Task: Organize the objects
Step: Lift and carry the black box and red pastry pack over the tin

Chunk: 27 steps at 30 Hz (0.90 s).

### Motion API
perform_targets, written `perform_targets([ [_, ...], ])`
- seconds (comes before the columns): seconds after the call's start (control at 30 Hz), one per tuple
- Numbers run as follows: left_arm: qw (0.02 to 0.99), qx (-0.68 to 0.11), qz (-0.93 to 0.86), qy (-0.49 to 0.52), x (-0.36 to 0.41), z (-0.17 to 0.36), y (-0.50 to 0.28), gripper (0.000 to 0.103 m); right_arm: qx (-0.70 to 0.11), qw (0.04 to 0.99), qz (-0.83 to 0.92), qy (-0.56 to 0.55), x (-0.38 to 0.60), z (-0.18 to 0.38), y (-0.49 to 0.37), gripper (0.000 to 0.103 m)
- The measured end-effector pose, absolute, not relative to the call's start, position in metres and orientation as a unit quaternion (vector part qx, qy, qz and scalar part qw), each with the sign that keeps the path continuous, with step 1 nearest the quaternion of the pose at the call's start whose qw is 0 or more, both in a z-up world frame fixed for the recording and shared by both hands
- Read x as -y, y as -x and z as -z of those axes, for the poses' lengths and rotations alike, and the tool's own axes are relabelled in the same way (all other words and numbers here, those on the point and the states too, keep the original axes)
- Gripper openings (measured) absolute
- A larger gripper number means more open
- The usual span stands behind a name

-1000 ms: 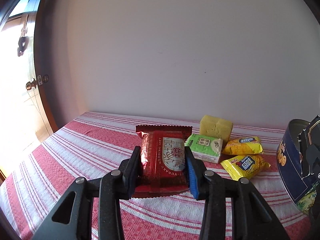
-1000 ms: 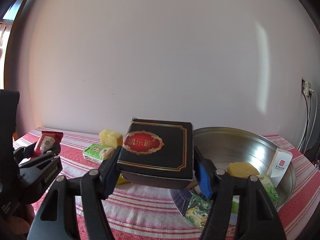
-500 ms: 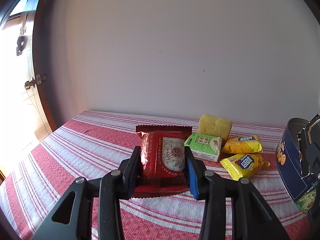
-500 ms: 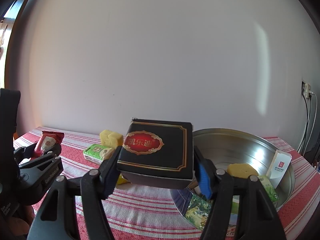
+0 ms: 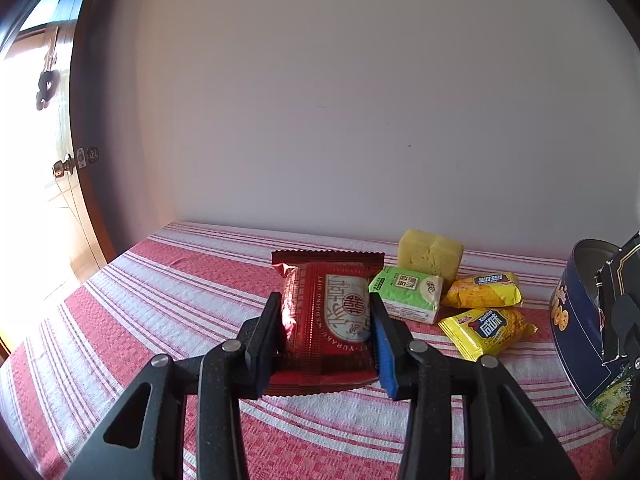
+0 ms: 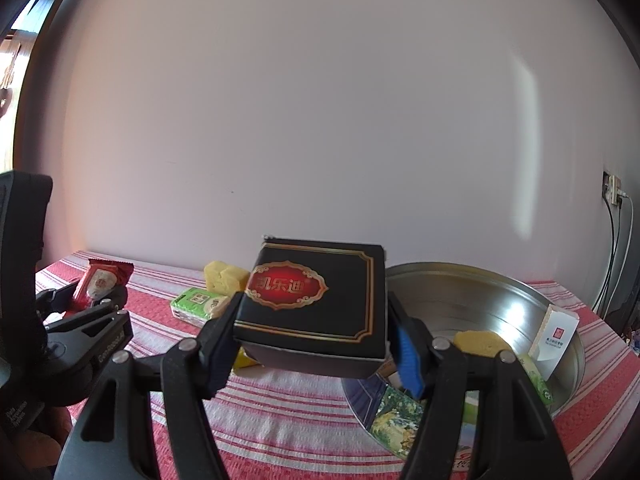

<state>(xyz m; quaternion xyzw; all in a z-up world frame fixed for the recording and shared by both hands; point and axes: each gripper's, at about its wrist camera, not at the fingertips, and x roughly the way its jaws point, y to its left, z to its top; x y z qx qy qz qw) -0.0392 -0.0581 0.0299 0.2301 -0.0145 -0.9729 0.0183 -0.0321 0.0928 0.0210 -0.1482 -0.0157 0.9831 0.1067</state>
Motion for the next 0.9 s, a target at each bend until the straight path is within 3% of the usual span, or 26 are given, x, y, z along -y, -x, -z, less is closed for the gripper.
perform_targets([
  [0.9,-0.027,-0.001,0.972,-0.232,0.020,-0.027,-0.001,0.044,0.042,0.129,-0.983,0.126,-0.145,-0.018,-0.017,0.067],
])
